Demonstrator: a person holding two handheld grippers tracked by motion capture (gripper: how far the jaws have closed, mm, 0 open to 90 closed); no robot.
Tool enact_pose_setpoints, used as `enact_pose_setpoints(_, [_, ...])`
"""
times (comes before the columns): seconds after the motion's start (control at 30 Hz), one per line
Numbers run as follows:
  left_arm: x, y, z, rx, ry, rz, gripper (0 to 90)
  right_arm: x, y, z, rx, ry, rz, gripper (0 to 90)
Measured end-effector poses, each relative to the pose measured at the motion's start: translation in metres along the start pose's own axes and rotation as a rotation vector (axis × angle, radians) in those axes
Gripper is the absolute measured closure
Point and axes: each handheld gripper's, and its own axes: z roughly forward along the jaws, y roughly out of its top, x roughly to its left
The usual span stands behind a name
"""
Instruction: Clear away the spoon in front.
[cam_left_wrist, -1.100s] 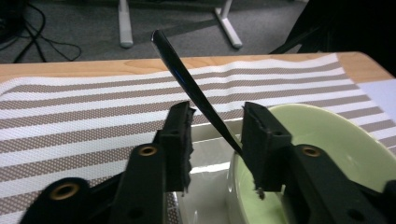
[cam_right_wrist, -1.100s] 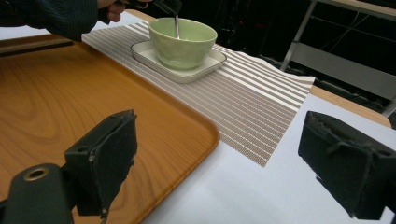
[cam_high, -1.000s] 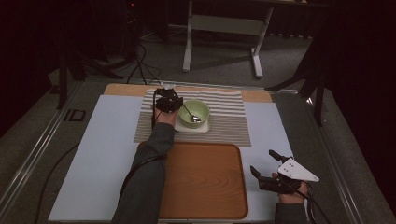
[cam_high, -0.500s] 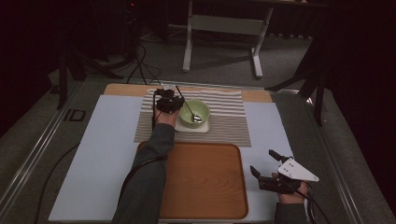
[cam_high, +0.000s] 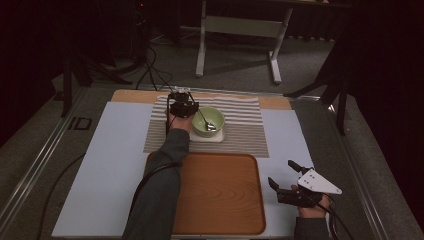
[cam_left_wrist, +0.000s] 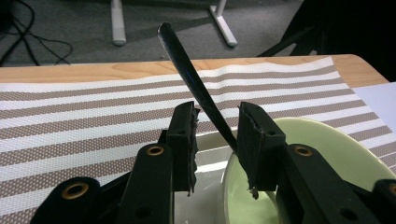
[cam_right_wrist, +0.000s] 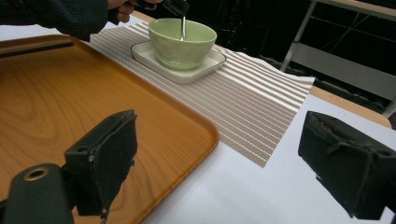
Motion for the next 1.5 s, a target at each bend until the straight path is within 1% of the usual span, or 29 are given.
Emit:
enact_pose_setpoints(0.17, [0.001,-0.003,0.001,0.015,0.011,-0.002,72.3,0.0,0.0,0.0,0.002,0.0,-0.001,11.2])
enact_pose_setpoints(0.23, [0.002,-0.004,0.0,0.01,0.002,-0.01,75.0,0.0,0.0,0.0,0.001,-0.001,-0.001,11.2])
enact_pose_setpoints(0.33, [0.002,-0.005,-0.005,0.008,-0.005,-0.007,76.0,0.0,0.0,0.0,0.002,-0.001,0.0,11.2])
enact_pose_setpoints(0.43, [0.002,-0.006,-0.011,-0.011,-0.022,-0.021,77.8,0.001,0.0,0.001,0.002,0.002,-0.005,11.2])
enact_pose_setpoints(0.5, [0.001,-0.008,-0.016,-0.026,-0.033,-0.016,79.0,0.001,0.0,0.001,0.002,0.002,-0.005,11.2])
enact_pose_setpoints(0.57, [-0.001,-0.007,-0.022,-0.048,-0.056,-0.017,81.4,0.001,0.0,0.0,0.003,0.001,-0.006,11.2])
enact_pose_setpoints(0.67, [-0.005,-0.005,-0.03,-0.078,-0.081,-0.004,84.9,0.001,0.0,0.0,0.004,0.0,-0.006,11.2])
enact_pose_setpoints(0.73, [-0.01,-0.003,-0.035,-0.097,-0.092,0.013,87.1,0.002,0.0,0.001,0.005,0.0,-0.006,11.2])
enact_pose_setpoints(0.8, [-0.014,-0.001,-0.039,-0.112,-0.102,0.022,88.7,0.002,0.0,0.001,0.006,0.0,-0.008,11.2])
enact_pose_setpoints(0.9, [-0.019,0.0,-0.042,-0.118,-0.106,0.044,89.5,0.002,0.0,0.001,0.006,0.001,-0.009,11.2])
enact_pose_setpoints(1.13, [-0.027,-0.002,-0.049,-0.141,-0.117,0.074,89.9,0.002,0.0,0.001,0.004,0.0,-0.008,11.2])
enact_pose_setpoints(1.33, [-0.031,0.003,-0.061,-0.173,-0.123,0.093,90.0,0.002,0.0,0.001,0.004,-0.002,-0.009,11.2])
enact_pose_setpoints(1.47, [-0.033,0.007,-0.07,-0.191,-0.137,0.099,89.9,0.002,0.0,0.001,0.006,-0.002,-0.009,11.2])
enact_pose_setpoints(1.5, [-0.033,0.008,-0.072,-0.194,-0.138,0.106,89.9,0.002,0.0,0.001,0.006,-0.002,-0.01,11.2])
